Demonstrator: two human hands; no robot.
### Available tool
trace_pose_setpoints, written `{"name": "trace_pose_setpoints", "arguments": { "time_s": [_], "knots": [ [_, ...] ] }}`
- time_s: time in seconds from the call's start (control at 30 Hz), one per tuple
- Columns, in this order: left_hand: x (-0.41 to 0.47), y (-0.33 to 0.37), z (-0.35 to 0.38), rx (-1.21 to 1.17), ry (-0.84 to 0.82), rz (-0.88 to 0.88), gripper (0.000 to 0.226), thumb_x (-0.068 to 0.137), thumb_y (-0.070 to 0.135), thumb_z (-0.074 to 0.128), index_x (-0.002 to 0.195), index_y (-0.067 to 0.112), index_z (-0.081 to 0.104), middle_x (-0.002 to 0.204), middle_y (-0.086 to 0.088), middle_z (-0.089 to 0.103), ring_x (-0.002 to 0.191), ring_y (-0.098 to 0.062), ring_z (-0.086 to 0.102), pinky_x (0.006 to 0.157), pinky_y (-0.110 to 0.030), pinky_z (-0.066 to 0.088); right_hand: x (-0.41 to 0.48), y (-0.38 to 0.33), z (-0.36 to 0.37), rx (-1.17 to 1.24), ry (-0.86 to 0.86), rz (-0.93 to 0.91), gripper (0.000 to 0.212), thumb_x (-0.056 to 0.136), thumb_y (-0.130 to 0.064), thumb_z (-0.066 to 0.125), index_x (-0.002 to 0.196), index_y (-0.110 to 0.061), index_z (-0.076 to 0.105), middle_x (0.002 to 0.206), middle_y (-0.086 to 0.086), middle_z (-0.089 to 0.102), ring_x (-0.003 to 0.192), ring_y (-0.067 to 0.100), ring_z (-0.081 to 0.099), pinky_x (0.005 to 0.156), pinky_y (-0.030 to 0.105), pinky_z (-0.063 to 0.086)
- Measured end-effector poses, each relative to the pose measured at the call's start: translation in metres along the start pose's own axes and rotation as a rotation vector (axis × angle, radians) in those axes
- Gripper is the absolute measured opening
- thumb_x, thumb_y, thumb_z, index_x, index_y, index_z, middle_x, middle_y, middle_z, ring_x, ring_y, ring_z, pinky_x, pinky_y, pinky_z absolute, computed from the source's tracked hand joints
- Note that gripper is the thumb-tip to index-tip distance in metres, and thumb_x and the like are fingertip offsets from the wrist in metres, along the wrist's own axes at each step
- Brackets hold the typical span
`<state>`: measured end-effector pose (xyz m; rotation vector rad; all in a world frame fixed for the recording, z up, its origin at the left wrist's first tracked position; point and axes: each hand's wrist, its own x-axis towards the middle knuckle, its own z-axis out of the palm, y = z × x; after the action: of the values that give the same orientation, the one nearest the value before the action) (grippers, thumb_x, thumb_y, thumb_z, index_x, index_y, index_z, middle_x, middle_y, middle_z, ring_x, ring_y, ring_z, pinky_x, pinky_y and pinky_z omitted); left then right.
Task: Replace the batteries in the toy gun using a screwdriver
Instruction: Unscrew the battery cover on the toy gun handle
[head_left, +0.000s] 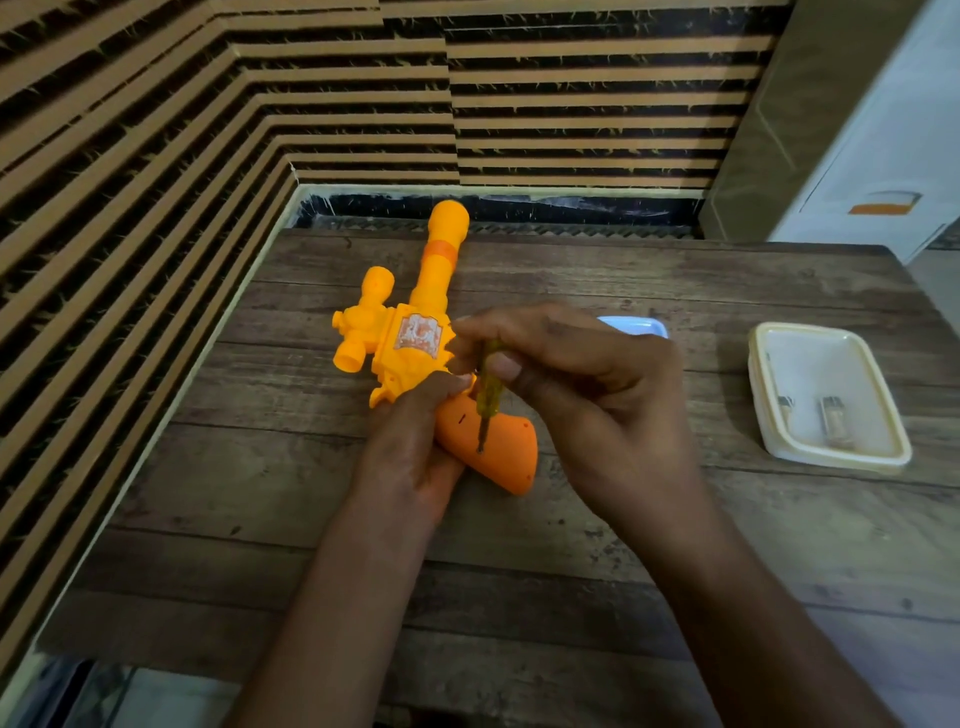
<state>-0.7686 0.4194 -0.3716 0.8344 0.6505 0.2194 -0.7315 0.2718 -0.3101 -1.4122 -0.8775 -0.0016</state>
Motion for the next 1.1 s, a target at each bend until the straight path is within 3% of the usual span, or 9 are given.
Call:
{"name": "trace_pose_setpoints", "arguments": {
  "time_s": [0.1,0.2,0.37,0.5,0.63,0.7,0.83,0.93,1.1],
  "knots": [
    [-0.0033,0.0001,0.0002,0.02,-0.041,0.005,0.028,0.087,0.01,0.072,0.115,0.007,0.072,0.11,-0.015,0.08,0.11,-0.035,0.072,0.096,-0.05,0.058,-0.0024,0.0005,0.0026,0.011,0.025,0.025,0.019,0.092,0.003,0.072,0.109,-0.002,0.078,0.107,0.011,0.071,0.104,0.025,0.071,0.085,0.048,0.061],
    [-0.0035,-0.0007,0.0004,-0.006,-0.048,0.026,0.046,0.078,0.013,0.077,0.123,0.013,0.072,0.129,-0.021,0.073,0.124,-0.04,0.068,0.109,-0.062,0.05,-0.0004,0.0014,0.0021,-0.022,0.077,0.024,0.02,0.088,0.003,0.077,0.106,-0.006,0.079,0.1,0.014,0.07,0.098,0.028,0.071,0.078,0.051,0.057],
    [-0.0004,-0.0006,0.0009,-0.02,0.041,0.004,0.027,0.092,0.004,0.067,0.115,0.015,0.074,0.125,-0.021,0.075,0.123,-0.039,0.069,0.105,-0.062,0.053,-0.0008,-0.0003,0.0,-0.015,0.029,0.02,0.024,0.093,0.006,0.068,0.115,0.002,0.076,0.107,0.013,0.076,0.106,0.023,0.073,0.092,0.044,0.06],
    [-0.0037,0.0003,0.0003,-0.001,-0.031,0.022,0.053,0.078,0.013,0.08,0.13,0.01,0.068,0.131,-0.023,0.071,0.126,-0.042,0.066,0.107,-0.063,0.051,-0.0023,-0.0006,0.0008,-0.017,0.068,0.041,0.019,0.091,-0.002,0.076,0.109,-0.009,0.077,0.106,0.014,0.069,0.103,0.026,0.07,0.081,0.051,0.059],
    [0.0004,0.0007,-0.0001,0.008,0.02,-0.003,0.034,0.088,0.002,0.067,0.122,0.006,0.069,0.101,-0.02,0.075,0.093,-0.033,0.073,0.076,-0.042,0.063,-0.0001,0.0027,-0.003,-0.063,0.082,0.016,0.023,0.092,0.003,0.072,0.115,-0.003,0.076,0.102,0.013,0.073,0.101,0.026,0.071,0.083,0.048,0.058],
    [0.002,0.0002,0.0001,0.013,0.038,-0.01,0.032,0.089,0.001,0.066,0.121,0.007,0.07,0.099,-0.018,0.075,0.087,-0.029,0.073,0.069,-0.038,0.063,-0.0003,0.0028,-0.0035,-0.051,0.056,0.015,0.026,0.094,0.006,0.068,0.119,0.001,0.074,0.106,0.014,0.075,0.103,0.028,0.072,0.085,0.051,0.059],
    [-0.0017,0.0008,0.0023,0.002,0.01,0.008,0.046,0.083,0.012,0.077,0.128,0.007,0.068,0.129,-0.024,0.072,0.122,-0.04,0.069,0.102,-0.062,0.055,-0.0008,-0.0002,0.0027,-0.05,0.075,0.032,0.02,0.089,0.001,0.077,0.109,-0.004,0.077,0.105,0.016,0.068,0.098,0.026,0.07,0.075,0.038,0.059],
    [-0.0024,0.0006,0.0035,-0.009,0.019,0.018,0.047,0.087,0.007,0.073,0.132,0.004,0.066,0.131,-0.026,0.07,0.126,-0.043,0.066,0.107,-0.067,0.049,0.0019,-0.0006,0.0026,-0.082,0.078,0.01,0.022,0.088,0.003,0.077,0.108,-0.006,0.077,0.101,0.015,0.068,0.099,0.026,0.068,0.081,0.044,0.058],
    [-0.002,0.0028,0.0038,0.021,0.08,-0.012,0.037,0.092,0.002,0.062,0.129,0.004,0.068,0.115,-0.021,0.073,0.098,-0.032,0.073,0.083,-0.046,0.064,-0.0015,-0.0004,0.0016,0.014,0.022,0.04,0.032,0.092,0.014,0.063,0.123,0.005,0.071,0.113,0.018,0.074,0.111,0.029,0.073,0.095,0.054,0.058]
  ]
}}
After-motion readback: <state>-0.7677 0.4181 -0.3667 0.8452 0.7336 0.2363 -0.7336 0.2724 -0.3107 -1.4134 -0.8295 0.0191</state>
